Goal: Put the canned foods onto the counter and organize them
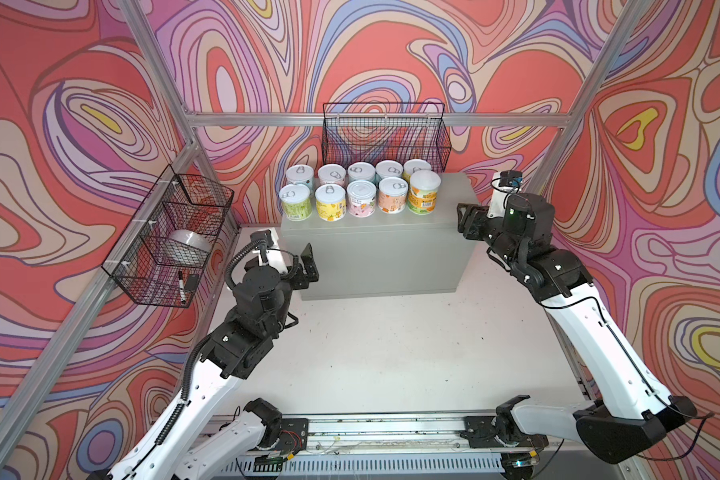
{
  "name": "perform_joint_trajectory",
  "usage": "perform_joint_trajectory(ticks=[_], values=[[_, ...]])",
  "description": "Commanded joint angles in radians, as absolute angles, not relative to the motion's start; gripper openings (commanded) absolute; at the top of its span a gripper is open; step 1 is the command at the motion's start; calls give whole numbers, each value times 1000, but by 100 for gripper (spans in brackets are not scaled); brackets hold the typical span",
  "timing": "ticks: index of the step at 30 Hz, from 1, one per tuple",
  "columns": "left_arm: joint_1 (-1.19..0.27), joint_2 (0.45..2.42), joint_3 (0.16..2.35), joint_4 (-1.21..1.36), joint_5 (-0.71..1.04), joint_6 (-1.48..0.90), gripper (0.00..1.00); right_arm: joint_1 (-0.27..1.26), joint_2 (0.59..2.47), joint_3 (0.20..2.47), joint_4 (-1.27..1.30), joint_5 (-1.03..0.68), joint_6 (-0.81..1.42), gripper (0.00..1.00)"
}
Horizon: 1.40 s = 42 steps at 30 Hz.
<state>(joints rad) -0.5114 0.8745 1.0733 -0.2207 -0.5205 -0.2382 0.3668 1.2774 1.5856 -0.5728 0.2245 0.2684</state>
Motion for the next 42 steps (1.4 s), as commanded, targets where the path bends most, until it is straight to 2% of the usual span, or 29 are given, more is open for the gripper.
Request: perform_joint_trajectory(ticks=[1, 4, 11, 14, 21, 26, 42], values=[[-463, 921, 1132, -209, -607, -130, 98, 364, 1255, 1561, -579, 204, 279, 69], [-380, 964, 1189, -187, -552, -126, 97, 364, 1237, 1540, -575, 201, 278, 69], [-120, 1090, 1319, -224, -262, -210, 98, 364, 1214, 1515, -567, 204, 281, 69], [-65, 1130, 1326, -203, -197, -220, 98, 364, 1207, 1507, -560, 209, 281, 69], [-4, 1159, 1222, -14, -36, -212, 99, 363, 1198, 1491, -548, 214, 275, 69], [2, 1206, 1221, 27, 33, -227, 98, 364, 1197, 1493, -550, 228, 267, 69], [2, 1266, 1240, 56, 91, -254, 97, 364, 1211, 1471, -553, 246, 265, 69]])
